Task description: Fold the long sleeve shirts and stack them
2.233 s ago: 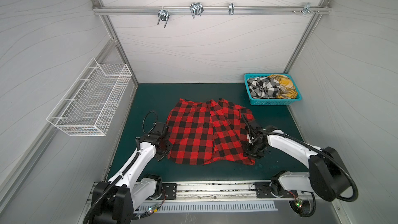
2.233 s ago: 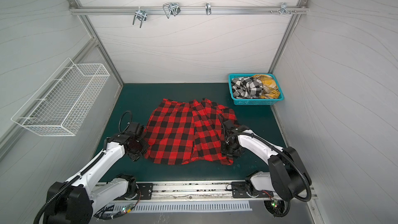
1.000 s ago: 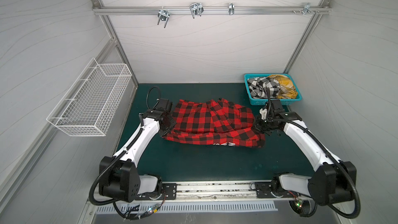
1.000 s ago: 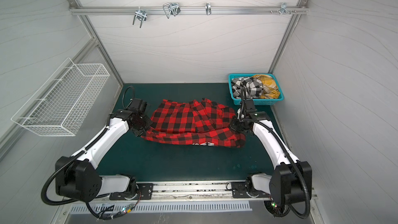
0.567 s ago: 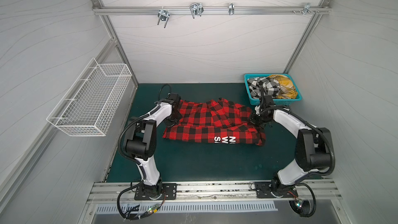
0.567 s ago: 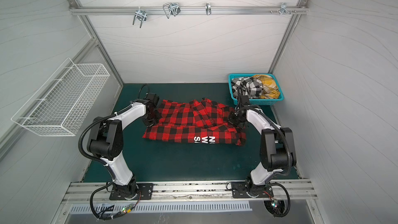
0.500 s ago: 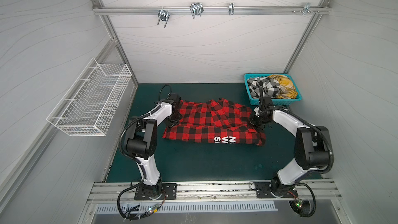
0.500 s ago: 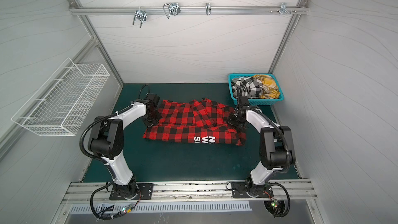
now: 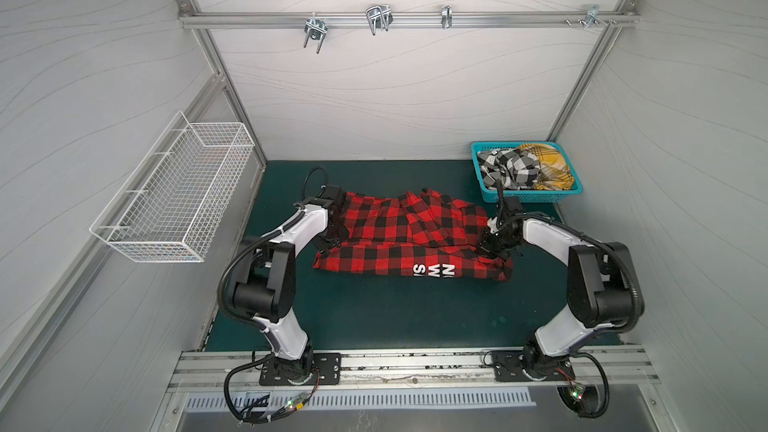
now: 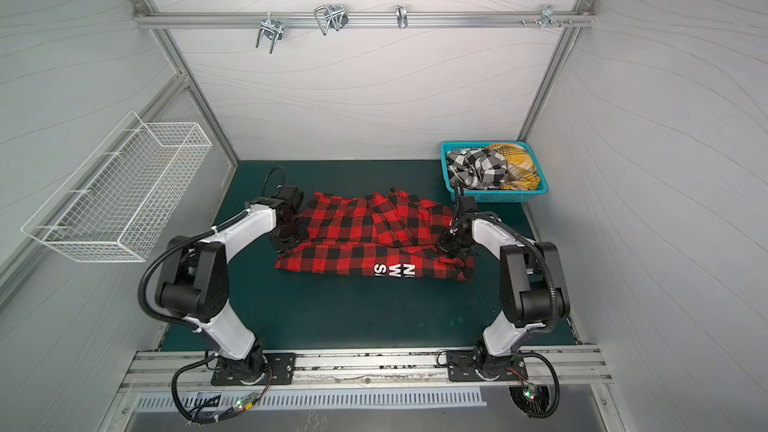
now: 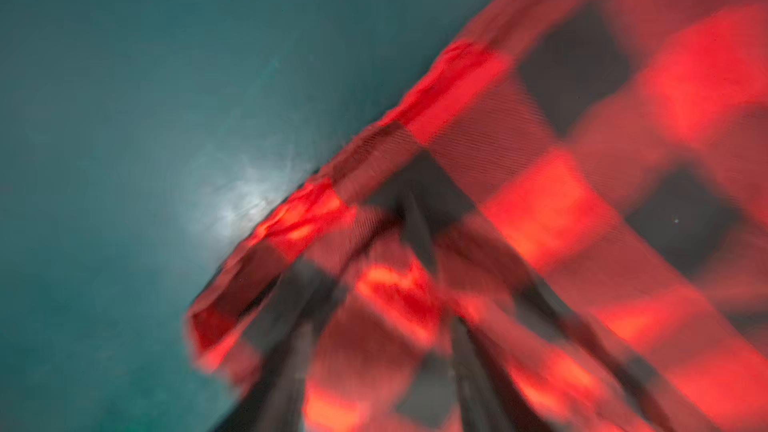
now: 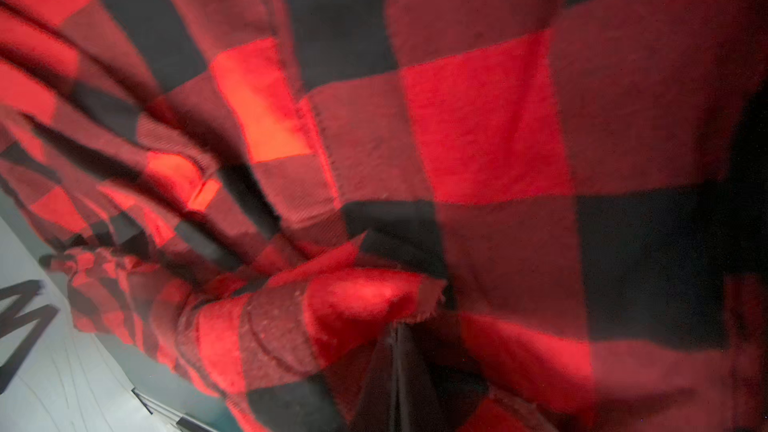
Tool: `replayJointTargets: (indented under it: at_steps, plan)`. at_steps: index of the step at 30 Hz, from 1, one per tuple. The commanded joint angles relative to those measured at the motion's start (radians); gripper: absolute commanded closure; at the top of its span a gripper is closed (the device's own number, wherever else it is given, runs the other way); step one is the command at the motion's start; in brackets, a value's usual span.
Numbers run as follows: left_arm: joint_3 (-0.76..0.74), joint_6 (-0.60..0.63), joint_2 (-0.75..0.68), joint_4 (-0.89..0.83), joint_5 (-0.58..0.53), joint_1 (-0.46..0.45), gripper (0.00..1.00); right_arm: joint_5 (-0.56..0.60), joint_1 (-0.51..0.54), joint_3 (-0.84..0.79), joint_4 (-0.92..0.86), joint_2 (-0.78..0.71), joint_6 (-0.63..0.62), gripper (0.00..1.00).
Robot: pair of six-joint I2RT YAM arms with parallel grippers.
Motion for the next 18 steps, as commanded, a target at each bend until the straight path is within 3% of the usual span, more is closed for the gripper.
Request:
replayJointTargets:
  at_steps: [1,4,9,11,14,18]
  plan:
    - [-0.031,-0.012,-0.142,-0.060,-0.023,-0.036,0.41,0.024,0.053,-0.002,-0.063,-0.046,0.009,1.00]
    - [-0.117,-0.044,-0.169,-0.010,0.058,-0.043,0.61,0.049,0.069,-0.020,-0.067,-0.044,0.022,1.00]
    - [-0.194,-0.079,-0.039,0.084,0.165,-0.049,0.76,0.072,0.068,-0.057,-0.075,-0.040,0.026,1.00]
    - [-0.203,-0.072,0.005,0.096,0.167,-0.049,0.86,0.078,0.069,-0.082,-0.069,-0.041,0.026,1.00]
    - [-0.234,-0.061,-0.001,0.075,0.147,-0.036,0.96,0.076,0.070,-0.127,-0.049,-0.048,0.038,1.00]
    - [-0.317,-0.057,-0.068,0.057,0.137,-0.027,0.98,0.070,0.098,-0.168,-0.069,-0.083,0.045,1.00]
